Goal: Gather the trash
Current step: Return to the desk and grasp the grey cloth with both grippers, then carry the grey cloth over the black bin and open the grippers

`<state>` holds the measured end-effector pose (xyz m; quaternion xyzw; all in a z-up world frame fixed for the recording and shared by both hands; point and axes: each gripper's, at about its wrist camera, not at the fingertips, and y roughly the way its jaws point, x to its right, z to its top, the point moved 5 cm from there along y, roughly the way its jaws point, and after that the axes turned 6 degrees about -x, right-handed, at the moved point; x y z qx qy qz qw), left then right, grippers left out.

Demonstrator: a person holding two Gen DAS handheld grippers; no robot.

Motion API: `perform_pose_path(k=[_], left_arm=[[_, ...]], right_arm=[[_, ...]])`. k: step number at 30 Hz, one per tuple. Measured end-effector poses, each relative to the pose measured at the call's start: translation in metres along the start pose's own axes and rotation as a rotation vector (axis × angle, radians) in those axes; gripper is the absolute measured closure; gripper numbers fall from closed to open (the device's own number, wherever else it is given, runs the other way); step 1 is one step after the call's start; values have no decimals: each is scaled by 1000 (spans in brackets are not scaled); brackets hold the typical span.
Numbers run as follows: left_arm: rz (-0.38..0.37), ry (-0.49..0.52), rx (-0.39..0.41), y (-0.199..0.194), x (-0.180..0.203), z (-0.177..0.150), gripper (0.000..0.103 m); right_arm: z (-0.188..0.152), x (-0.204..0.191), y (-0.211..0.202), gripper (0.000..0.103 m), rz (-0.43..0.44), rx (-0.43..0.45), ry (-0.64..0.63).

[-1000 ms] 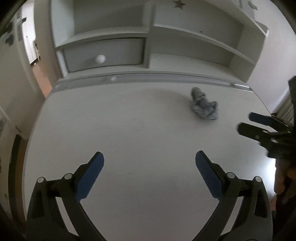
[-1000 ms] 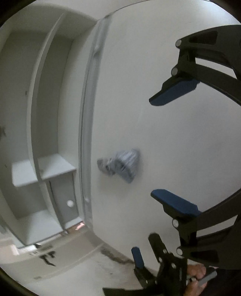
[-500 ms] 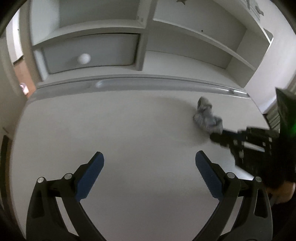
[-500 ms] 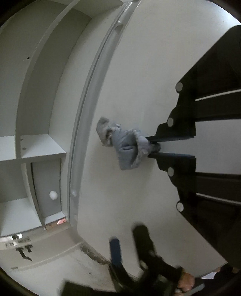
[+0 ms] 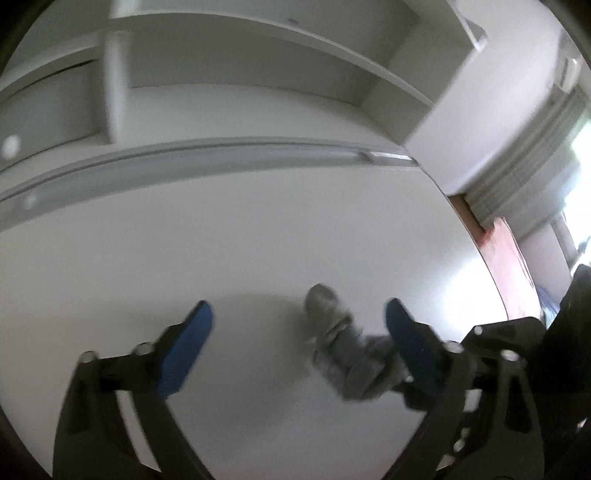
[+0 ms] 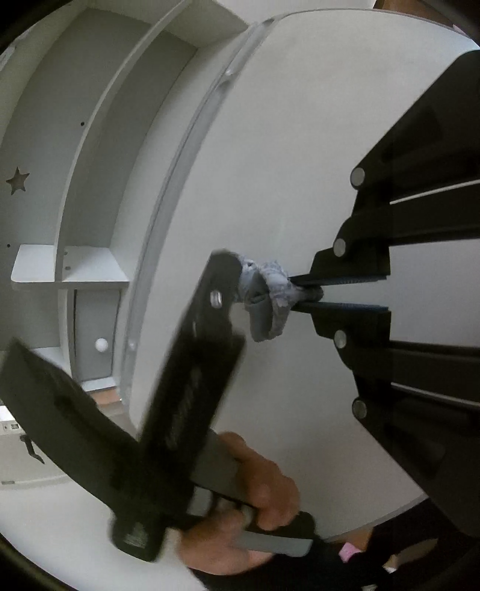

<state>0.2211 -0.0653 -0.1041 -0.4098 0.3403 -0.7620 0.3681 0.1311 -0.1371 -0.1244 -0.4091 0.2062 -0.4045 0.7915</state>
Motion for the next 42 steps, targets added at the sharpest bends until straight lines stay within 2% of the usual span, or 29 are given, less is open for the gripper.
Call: perform_pose_path(k=[1,2,4,7,8,14,20,26,32,37,42], left_arm=[[-13,15,-23,7,10,-1,37],[-22,28,-43,13,19,-3,42],[-21,69,-64,22,39,-8,66],[-34,103,-97,33,65,-14,87],[-31,116,-98,35,73,-16,90],[-10,236,-70,36,143,-22,91],[-77,379,-81,60,249,-25,91],[-170,548,-130,104,378,-50,91],[-241,688,-210,146,476,-99,91],[-276,758,-284,187,525,-133,91],[-286,790,-353,233,556,-152,91]], right_arm=[[-5,-1,-1,94,-1,0,2],[-12,1,-6,94,-4,1,9],[-22,4,-14,94,-8,5,18],[-46,9,-30,94,-30,10,32],[-52,10,-35,94,-38,12,38],[-96,39,-78,94,-107,53,139],[-163,82,-147,94,-220,111,301],[-257,125,-214,94,-349,135,517],[-349,155,-259,94,-442,136,716],[-412,175,-274,94,-475,120,854],[-446,191,-266,94,-476,92,937]])
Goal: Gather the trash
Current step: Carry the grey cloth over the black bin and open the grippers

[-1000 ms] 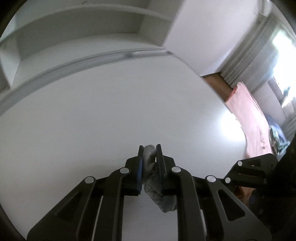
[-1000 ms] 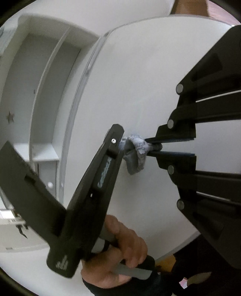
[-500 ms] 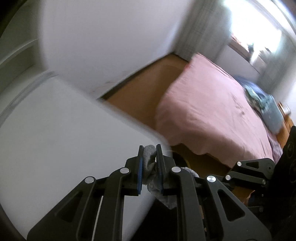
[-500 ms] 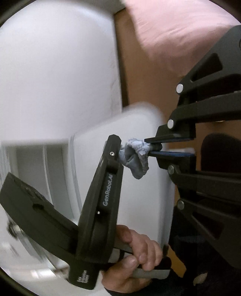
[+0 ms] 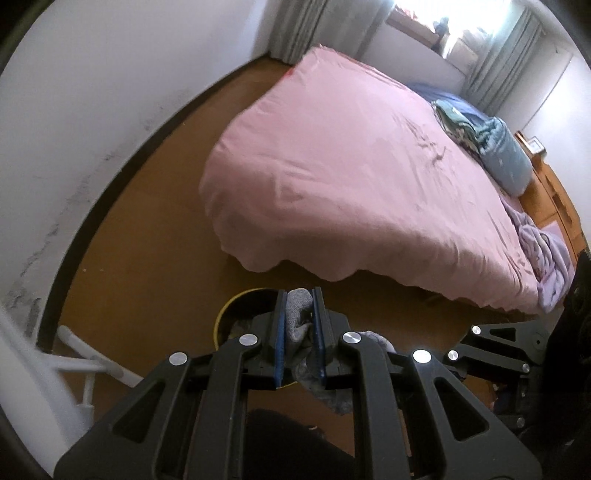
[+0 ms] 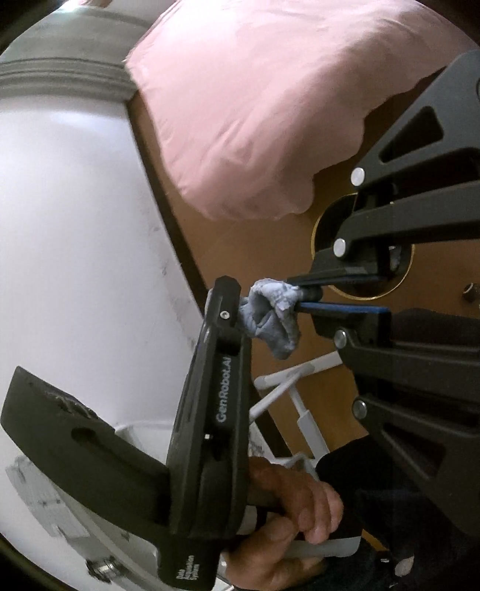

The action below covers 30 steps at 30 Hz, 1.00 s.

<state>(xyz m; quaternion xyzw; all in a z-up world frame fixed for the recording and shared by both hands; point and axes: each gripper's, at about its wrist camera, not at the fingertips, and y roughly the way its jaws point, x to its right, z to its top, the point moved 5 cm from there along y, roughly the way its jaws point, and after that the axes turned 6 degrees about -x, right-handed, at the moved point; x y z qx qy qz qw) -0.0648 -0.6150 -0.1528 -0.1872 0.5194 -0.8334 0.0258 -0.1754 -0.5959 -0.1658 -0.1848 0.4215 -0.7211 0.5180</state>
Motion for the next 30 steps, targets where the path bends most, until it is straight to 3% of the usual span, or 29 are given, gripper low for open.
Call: perform_pose_path(k=[6,8,9,10,12,13,14,18,23,25,30], left_arm=[[2,17,-47,44,8,16,88],[6,14,-59,54,7,21,63],[15,5,-53,57,5,23,43],[24,1,-41,57,2,24,38],[27,1,-40,61,-1,28,36],[24,-4,-43,59,-4,28,36],[25,-13,-44,59,-7,30,36],[46,-36,-27,46,-18,29,36],[54,-50,24,11,-23,23,23],[68,-33,63,-14,-20,16,12],[167,-47,175,-91,-40,-18,7]], right_arm=[[-14,23,20,94,-6,-48,51],[-14,27,29,94,-10,-66,61],[-15,29,32,93,-19,-68,67],[-19,34,35,90,-23,-75,78],[-23,42,43,59,-22,-88,97],[-23,44,46,31,-23,-82,100],[-24,45,45,25,-25,-68,100],[-25,47,47,25,-29,-64,109],[-22,49,34,25,-57,-56,135],[-17,48,26,19,-72,-43,146],[11,20,2,9,-109,10,124]])
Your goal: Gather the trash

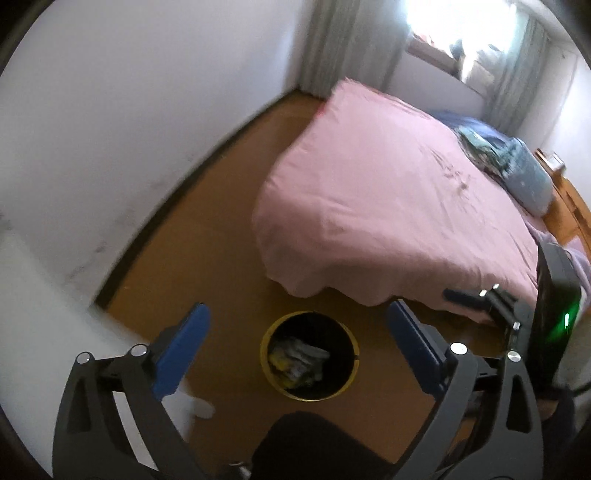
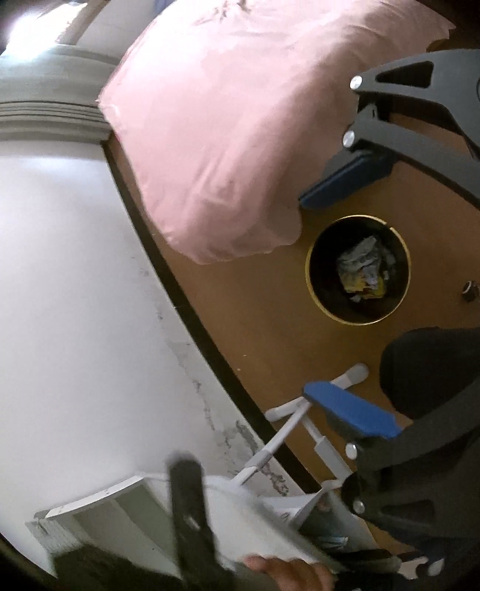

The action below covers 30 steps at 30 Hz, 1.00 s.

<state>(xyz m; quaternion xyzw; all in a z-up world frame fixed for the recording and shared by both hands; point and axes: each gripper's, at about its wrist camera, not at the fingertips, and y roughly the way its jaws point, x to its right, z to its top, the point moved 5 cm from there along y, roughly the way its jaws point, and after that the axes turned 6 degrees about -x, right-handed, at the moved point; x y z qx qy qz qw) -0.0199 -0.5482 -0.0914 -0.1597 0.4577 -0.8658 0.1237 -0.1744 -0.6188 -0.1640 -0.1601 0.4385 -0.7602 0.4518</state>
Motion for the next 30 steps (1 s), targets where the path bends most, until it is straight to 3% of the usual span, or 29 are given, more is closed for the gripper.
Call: perform_pose_path(k=[6,11,15,19,24,30], left_arm=[[212,-149,102,-102,-98,-58,7],[441,-343,154,-188,-187,-139,7],[589,-511,164,-243,-235,-210,7],[710,-635,174,-288,-261,-274,7],[786,-753,192,-328,-276,-339,7],[827,-829,198,-353,-276,-381,7]], right_arm=[[44,-94,-12,7,106,62,-114],[71,-212,-8,7,232,86,-289],[74,-304,-4,7,341,79,-415],[64,-373,-4,7,424,60,-514],[46,-433,-10,7,482,48,-602],[30,-475,-17,7,515,39,-664]])
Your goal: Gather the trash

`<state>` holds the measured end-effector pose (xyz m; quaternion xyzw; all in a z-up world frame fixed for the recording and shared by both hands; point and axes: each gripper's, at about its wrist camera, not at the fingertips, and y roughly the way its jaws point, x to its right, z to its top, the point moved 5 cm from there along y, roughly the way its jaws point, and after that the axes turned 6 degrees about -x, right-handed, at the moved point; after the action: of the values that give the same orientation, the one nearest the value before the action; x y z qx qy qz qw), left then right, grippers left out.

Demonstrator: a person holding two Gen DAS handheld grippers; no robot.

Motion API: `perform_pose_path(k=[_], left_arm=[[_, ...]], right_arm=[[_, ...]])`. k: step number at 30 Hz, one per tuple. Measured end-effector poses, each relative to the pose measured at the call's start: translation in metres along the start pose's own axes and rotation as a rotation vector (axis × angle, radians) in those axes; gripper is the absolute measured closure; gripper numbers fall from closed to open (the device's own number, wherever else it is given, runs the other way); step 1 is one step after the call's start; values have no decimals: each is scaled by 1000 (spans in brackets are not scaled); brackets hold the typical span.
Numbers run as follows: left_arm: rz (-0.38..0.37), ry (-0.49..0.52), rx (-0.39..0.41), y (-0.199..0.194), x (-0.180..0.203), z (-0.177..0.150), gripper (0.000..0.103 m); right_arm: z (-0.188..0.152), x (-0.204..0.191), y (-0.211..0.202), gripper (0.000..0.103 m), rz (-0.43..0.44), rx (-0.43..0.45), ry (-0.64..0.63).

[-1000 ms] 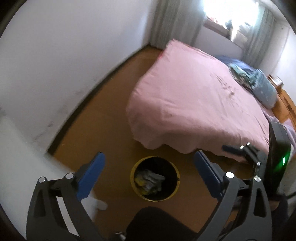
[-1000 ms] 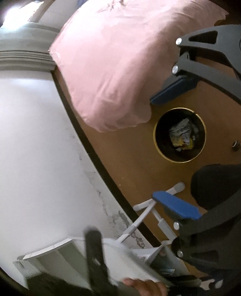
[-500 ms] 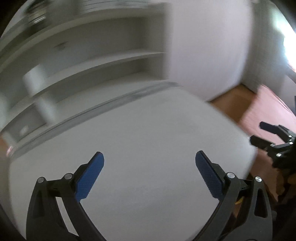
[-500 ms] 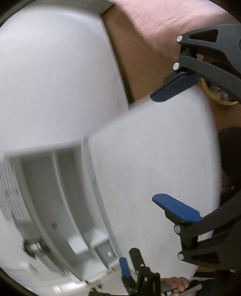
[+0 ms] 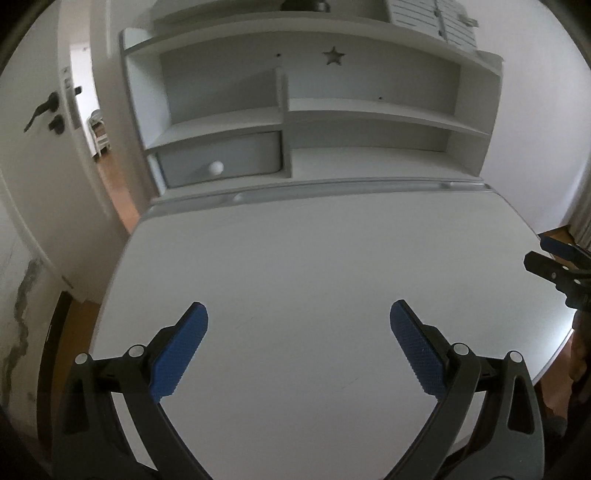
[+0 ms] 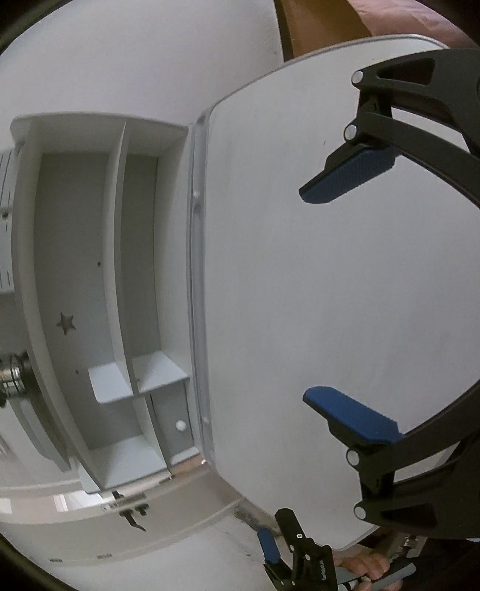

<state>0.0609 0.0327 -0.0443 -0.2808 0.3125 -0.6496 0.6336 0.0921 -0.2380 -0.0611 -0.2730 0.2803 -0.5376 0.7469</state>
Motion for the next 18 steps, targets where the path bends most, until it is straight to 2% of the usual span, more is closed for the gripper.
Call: perform_pose_path(k=[8,18], left_arm=[[17,-9,27,-13,-10,-7,7],[8,12,36,-17,5,-3,7]], right_arm=[[5,-22,-1,7,5,12,-35],[-2,-15,-8,7,-8,20,-28]])
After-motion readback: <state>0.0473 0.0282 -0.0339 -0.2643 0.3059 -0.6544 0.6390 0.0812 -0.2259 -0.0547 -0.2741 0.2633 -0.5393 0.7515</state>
